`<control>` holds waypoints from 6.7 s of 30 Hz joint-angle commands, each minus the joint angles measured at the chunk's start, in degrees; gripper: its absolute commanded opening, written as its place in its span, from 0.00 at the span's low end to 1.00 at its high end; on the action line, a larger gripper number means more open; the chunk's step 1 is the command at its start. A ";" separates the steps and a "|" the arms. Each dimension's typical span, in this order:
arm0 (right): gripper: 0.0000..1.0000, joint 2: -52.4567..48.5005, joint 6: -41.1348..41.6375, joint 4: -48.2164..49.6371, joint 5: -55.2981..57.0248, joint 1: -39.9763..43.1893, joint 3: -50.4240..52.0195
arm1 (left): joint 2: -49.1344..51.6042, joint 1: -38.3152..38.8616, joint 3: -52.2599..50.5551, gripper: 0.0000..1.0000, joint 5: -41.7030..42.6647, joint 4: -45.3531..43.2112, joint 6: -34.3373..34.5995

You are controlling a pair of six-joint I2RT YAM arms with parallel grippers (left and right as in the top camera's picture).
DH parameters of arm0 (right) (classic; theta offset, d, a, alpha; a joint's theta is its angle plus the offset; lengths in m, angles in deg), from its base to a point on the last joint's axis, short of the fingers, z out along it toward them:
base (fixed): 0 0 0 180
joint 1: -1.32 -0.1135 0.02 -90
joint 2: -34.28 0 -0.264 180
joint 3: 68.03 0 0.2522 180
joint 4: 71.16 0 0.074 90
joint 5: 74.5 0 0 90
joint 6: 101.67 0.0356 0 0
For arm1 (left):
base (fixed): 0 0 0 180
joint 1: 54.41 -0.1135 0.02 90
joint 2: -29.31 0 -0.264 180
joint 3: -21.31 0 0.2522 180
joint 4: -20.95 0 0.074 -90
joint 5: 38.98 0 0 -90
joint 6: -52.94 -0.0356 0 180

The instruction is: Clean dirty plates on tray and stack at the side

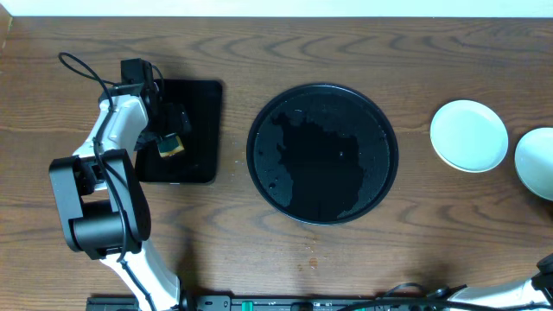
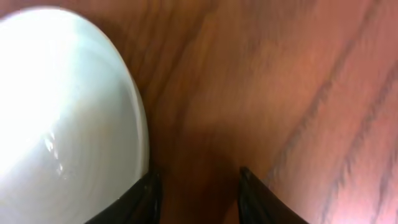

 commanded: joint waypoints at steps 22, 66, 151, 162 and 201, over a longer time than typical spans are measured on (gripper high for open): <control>0.41 -1.05 -2.29 2.27 11.65 -5.27 -0.33 | 0.61 -0.15 -0.13 0.94 -0.48 0.17 -0.33; 0.38 -0.04 -3.65 9.62 9.68 -9.22 -1.18 | 0.61 -0.15 -0.13 0.94 -0.48 0.17 -0.33; 0.99 41.97 -23.65 -43.19 -9.60 -59.41 -1.44 | 0.61 -0.15 -0.13 0.94 -0.48 0.17 -0.33; 0.99 41.72 -23.74 -49.20 -9.57 -61.09 -1.44 | 0.61 -0.15 -0.13 0.94 -0.50 0.15 -0.33; 0.99 101.98 -24.76 8.22 1.57 -63.19 26.99 | 0.61 -0.15 -0.13 0.94 -0.48 0.17 -0.33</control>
